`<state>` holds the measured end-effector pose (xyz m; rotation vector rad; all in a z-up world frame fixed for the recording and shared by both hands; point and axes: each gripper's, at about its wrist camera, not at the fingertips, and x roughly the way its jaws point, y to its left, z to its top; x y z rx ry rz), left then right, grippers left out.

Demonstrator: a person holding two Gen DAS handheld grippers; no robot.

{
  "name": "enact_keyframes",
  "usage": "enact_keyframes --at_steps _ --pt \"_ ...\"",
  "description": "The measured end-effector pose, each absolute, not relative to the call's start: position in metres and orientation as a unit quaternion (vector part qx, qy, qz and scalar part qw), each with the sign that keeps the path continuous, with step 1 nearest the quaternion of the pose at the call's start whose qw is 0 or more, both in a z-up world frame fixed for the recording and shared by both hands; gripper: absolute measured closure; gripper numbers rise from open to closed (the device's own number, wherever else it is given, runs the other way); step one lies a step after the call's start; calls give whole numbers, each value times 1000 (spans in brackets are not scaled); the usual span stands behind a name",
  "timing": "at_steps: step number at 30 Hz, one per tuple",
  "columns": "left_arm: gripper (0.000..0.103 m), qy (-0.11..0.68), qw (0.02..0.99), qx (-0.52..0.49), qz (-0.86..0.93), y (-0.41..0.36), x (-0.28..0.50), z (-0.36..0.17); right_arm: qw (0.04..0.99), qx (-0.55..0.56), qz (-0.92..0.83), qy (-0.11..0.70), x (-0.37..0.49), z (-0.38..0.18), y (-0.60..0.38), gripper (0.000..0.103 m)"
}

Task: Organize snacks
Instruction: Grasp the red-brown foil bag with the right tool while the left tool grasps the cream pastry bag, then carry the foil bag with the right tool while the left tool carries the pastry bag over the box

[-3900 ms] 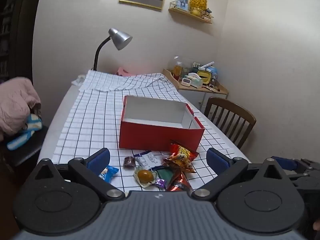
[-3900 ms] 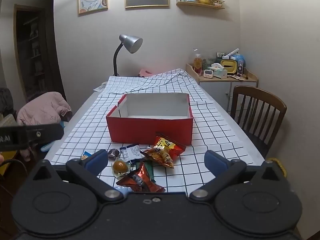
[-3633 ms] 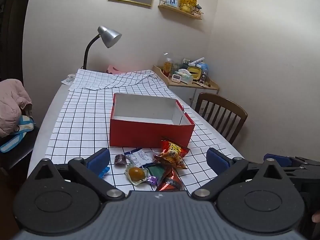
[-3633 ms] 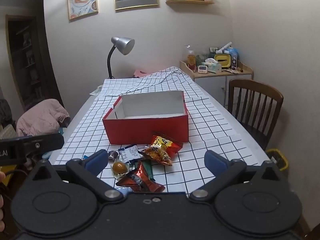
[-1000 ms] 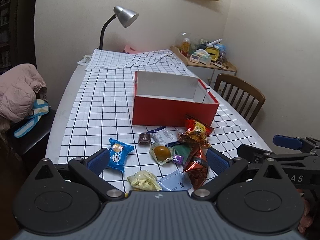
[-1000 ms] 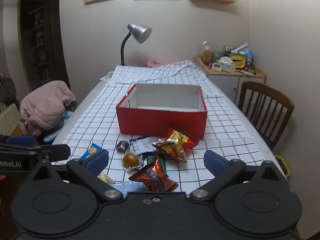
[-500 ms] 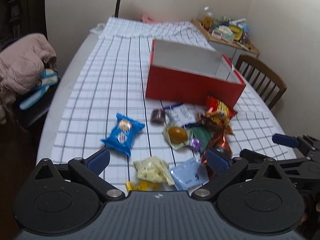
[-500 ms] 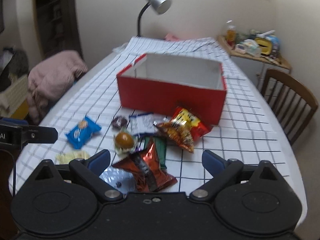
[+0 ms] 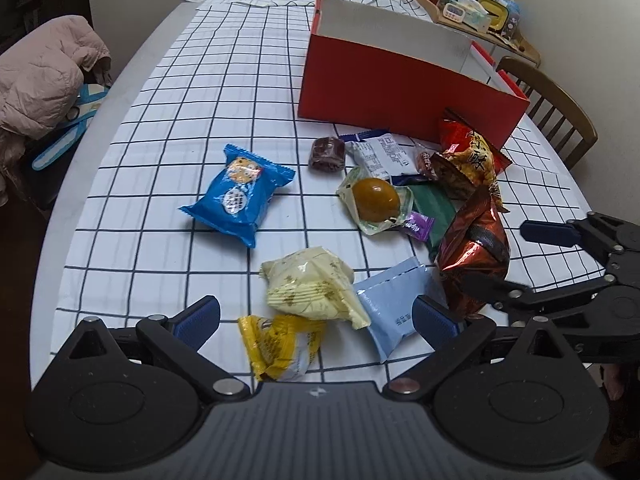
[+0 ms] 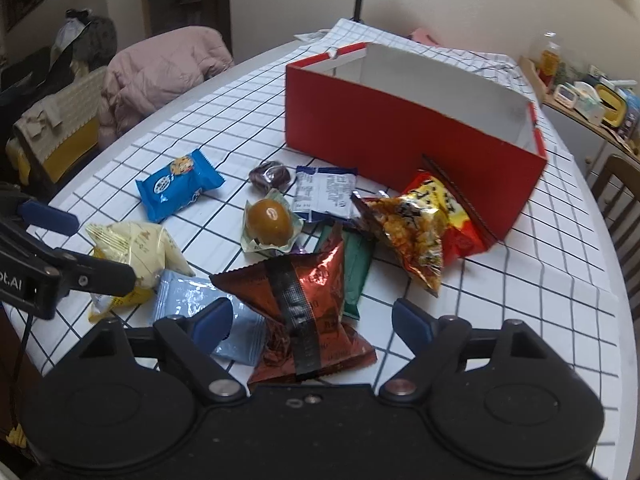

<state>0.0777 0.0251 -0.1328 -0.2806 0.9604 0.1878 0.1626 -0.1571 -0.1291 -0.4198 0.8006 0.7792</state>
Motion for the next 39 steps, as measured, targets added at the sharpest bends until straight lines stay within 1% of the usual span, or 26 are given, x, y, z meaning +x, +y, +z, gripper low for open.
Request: enact_keyframes --at_steps 2,5,8,9,11,12,13,14,15,16,17,19,20,22,25,31,36,39 --pt "0 457 876 -122 91 22 84 -134 822 -203 375 378 165 -133 -154 19" --pt "4 464 875 -108 87 21 94 -136 818 -208 376 382 170 -138 -151 23" --pt "4 471 872 -102 83 21 102 -139 813 -208 382 388 174 -141 -150 28" --pt "7 474 870 -102 86 21 104 -141 812 -209 382 389 175 -143 -149 31" --pt "13 481 866 -107 87 23 107 -144 810 -207 383 393 176 -144 -150 36" --pt "18 484 864 -108 88 24 108 -145 809 -205 386 394 176 -144 -150 42" --pt "22 487 862 -107 92 24 109 -147 808 -204 386 396 175 -144 -150 45" --pt "24 489 861 -103 97 23 110 -148 808 -204 387 395 175 -144 -150 46" --pt "31 490 860 -101 98 23 110 -149 809 -203 387 394 174 -143 -150 49" --pt "41 490 861 -101 95 23 110 -149 810 -204 386 391 173 -143 -150 52" --pt "43 489 861 -102 91 23 110 -149 811 -204 386 390 172 -142 -150 54" --pt "45 487 863 -101 92 23 110 -147 812 -204 384 389 171 -142 -150 63" --pt "46 488 862 -102 95 23 111 -147 813 -203 382 388 171 -141 -150 64" --pt "50 490 859 -109 101 25 111 -149 816 -200 379 389 170 -141 -150 67" --pt "55 486 859 -118 104 28 109 -148 820 -201 373 385 166 -140 -150 68" --pt "60 472 866 -125 107 30 105 -144 829 -195 362 379 161 -133 -152 70" --pt "63 458 872 -135 105 33 102 -136 838 -187 356 368 157 -119 -156 70" --pt "63 454 875 -134 99 35 102 -131 843 -179 356 361 157 -109 -159 70"
